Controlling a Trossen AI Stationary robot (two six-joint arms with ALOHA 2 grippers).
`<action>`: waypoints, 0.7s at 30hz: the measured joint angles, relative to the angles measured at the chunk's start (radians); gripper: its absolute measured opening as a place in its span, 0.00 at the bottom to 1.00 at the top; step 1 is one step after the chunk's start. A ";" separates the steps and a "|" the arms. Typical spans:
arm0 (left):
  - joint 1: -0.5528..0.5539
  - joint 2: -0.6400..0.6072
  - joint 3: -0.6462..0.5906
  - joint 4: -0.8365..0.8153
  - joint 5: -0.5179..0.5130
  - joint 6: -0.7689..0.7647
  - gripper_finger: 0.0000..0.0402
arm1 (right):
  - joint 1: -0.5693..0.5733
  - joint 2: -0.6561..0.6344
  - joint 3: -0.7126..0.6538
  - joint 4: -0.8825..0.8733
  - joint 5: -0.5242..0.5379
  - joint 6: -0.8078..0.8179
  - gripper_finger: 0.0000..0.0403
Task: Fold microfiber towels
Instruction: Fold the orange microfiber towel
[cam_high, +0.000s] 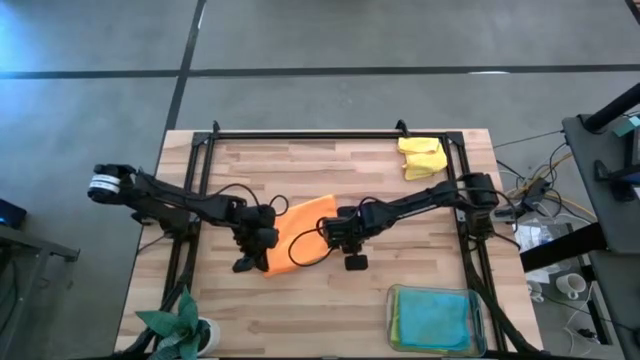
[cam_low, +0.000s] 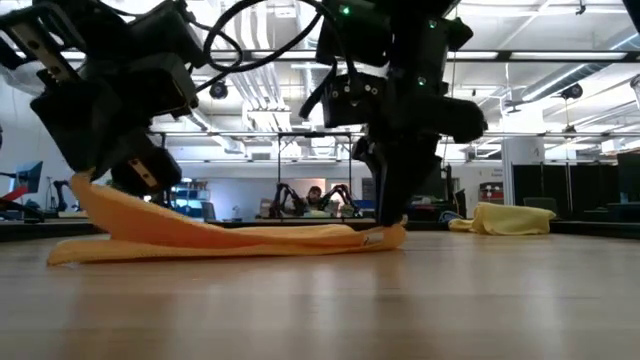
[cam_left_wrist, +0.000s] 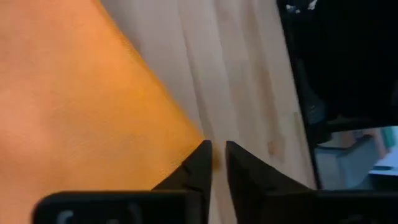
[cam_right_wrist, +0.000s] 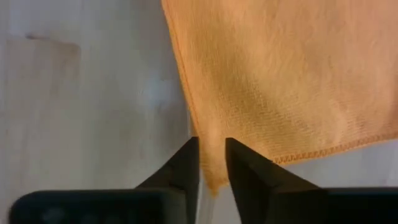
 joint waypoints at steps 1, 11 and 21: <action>0.000 -0.007 0.000 -0.002 0.014 -0.020 0.10 | 0.000 -0.006 0.002 0.000 0.000 -0.001 0.21; 0.007 -0.117 0.018 0.027 -0.075 0.029 0.37 | 0.000 -0.059 0.007 0.137 0.129 0.030 0.42; 0.016 -0.011 -0.030 0.026 -0.700 0.059 0.38 | 0.032 0.092 -0.003 0.453 0.113 0.049 0.43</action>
